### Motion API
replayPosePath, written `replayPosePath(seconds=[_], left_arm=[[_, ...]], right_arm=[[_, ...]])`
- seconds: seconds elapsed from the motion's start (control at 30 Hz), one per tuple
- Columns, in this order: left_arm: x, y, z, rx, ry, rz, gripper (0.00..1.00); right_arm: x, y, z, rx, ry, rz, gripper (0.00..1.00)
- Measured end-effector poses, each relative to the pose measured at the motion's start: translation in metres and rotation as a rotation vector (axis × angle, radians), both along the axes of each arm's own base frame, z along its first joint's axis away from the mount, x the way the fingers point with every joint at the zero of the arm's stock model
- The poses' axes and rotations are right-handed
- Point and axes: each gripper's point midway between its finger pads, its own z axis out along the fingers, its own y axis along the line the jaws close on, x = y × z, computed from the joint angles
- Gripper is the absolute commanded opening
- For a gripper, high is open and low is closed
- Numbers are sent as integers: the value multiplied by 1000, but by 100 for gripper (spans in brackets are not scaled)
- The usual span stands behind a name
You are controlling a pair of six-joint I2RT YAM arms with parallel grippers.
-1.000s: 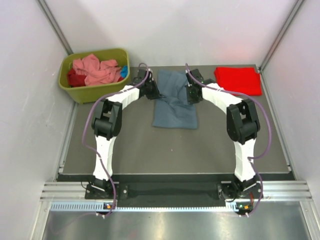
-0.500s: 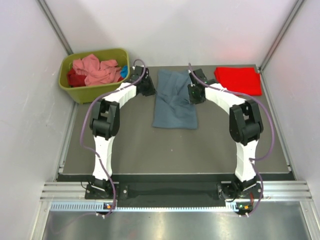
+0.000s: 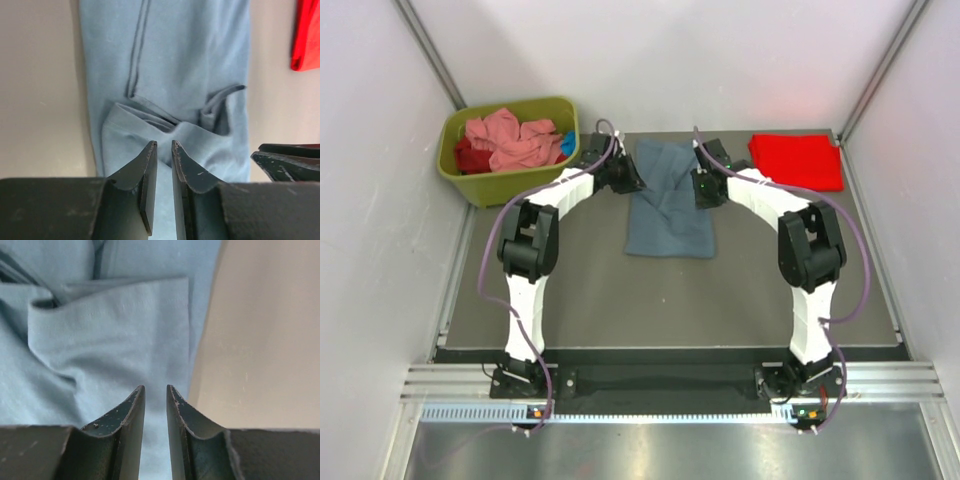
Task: Fold and stack the t-shirts
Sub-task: Fold the tshirt
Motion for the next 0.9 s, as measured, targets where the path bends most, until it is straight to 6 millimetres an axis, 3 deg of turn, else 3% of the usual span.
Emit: replayPosePath(seconds=[0.23,0.33,0.53,0.9], left_arm=[[16,2,-54,54,55,23,23],[25,4,-50,65,31,31,24],[31,11,-48,101,4,43,31],[32,20,-41,177,-11,14,36]], right_arm=[[25,0,-33,2,23,-17,24],[27,-7,-44,1,40,-27,27],[36,-15,-41,13,22,-23,27],[55,-15,-20,60,-27,20,27]])
